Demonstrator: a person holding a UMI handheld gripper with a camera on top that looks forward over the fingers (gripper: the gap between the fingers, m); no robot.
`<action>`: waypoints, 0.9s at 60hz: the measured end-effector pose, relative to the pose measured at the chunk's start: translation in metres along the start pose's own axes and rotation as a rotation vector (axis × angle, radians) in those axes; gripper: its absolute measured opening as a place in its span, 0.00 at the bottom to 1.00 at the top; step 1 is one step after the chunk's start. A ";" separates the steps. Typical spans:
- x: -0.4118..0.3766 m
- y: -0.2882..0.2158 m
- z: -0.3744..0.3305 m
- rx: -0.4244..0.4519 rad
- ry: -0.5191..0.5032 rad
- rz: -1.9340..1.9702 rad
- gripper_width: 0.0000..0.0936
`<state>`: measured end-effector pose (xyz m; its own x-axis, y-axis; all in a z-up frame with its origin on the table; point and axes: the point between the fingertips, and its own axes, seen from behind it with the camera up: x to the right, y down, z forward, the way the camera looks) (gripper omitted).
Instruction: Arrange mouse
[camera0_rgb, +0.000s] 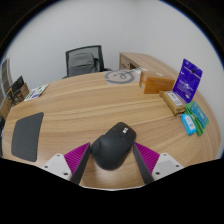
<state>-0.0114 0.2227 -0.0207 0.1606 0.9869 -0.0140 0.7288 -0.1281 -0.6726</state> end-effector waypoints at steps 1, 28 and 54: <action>-0.001 -0.002 0.002 0.001 -0.001 -0.002 0.93; -0.033 -0.042 0.036 0.000 -0.056 -0.006 0.93; -0.044 -0.067 0.058 0.031 -0.043 -0.011 0.80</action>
<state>-0.1059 0.1931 -0.0183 0.1234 0.9916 -0.0373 0.7095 -0.1145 -0.6953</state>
